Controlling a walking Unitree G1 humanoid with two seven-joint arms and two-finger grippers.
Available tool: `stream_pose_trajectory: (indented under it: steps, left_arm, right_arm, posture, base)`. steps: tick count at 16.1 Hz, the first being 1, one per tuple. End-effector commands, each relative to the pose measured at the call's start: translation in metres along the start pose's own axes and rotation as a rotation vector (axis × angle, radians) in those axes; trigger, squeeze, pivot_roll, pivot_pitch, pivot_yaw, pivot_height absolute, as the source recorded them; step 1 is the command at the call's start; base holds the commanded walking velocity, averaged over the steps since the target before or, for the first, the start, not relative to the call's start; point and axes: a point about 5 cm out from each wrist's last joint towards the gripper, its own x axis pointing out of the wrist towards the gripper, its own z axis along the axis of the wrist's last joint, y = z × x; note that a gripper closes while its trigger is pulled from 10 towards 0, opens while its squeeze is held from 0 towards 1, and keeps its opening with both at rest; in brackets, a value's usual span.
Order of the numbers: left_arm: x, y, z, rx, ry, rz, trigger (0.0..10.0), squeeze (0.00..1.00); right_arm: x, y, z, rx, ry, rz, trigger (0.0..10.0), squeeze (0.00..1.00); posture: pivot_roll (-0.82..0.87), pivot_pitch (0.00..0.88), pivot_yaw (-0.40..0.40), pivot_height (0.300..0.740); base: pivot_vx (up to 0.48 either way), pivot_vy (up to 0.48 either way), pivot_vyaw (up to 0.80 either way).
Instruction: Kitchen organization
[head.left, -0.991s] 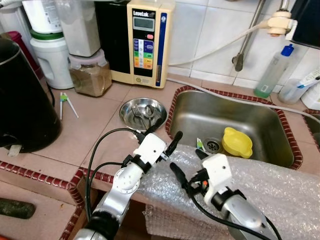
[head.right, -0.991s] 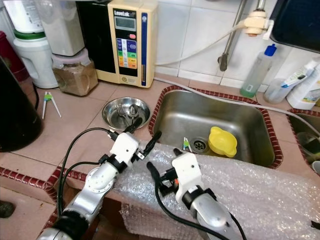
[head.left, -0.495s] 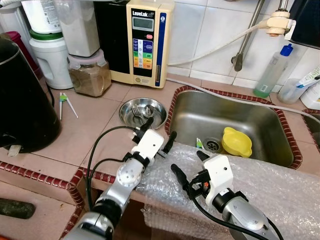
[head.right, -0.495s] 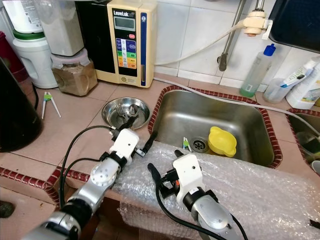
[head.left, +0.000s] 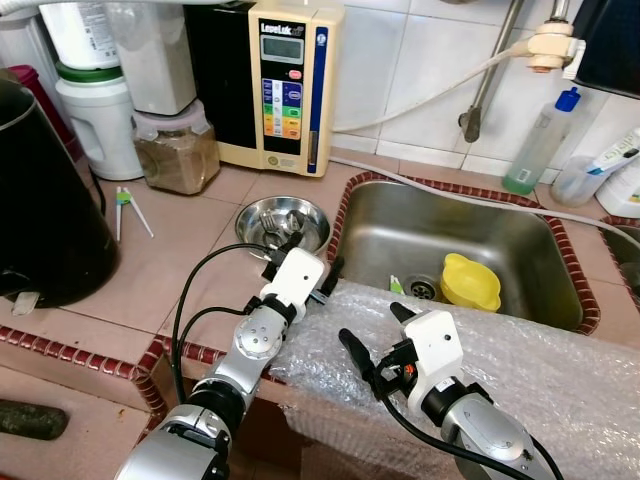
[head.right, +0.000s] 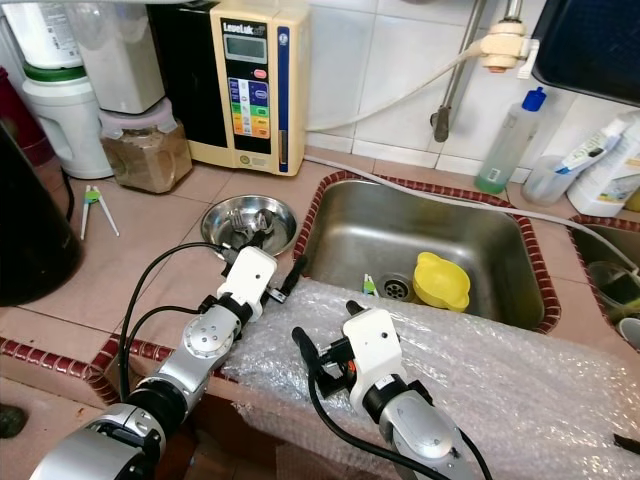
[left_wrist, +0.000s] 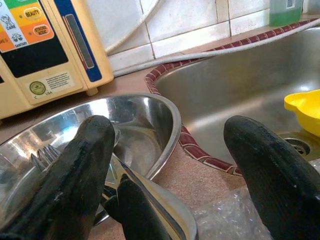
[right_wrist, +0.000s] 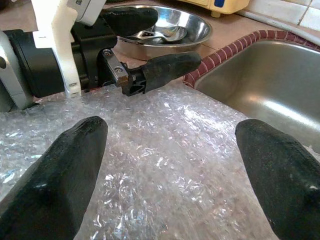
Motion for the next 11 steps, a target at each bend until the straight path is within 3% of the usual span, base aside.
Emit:
stream_pose_trajectory:
  steps: [1, 8, 11]
  left_arm:
    - [-0.004, 0.012, -0.011, -0.009, 0.067, 0.059, 0.0, 0.0]
    - [-0.004, 0.021, -0.013, -0.002, 0.089, 0.078, 0.0, 0.0]
    - [-0.003, 0.032, -0.014, 0.033, 0.119, 0.119, 0.0, 0.0]
  right_arm:
    - [0.0, -0.001, 0.005, -0.012, -0.017, -0.007, 10.0, 0.0]
    - [0.003, -0.001, 0.006, -0.014, -0.023, -0.003, 10.0, 0.0]
    - [0.005, -0.001, 0.006, -0.013, -0.026, -0.009, 10.0, 0.0]
  posture:
    - [-0.02, 0.0, -0.027, 0.74]
    - [-0.01, 0.0, -0.025, 0.74]
    - [-0.01, 0.0, -0.016, 0.74]
  base:
    - [0.0, 0.0, 0.0]
    - [0.0, 0.0, 0.0]
    - [0.0, 0.0, 0.0]
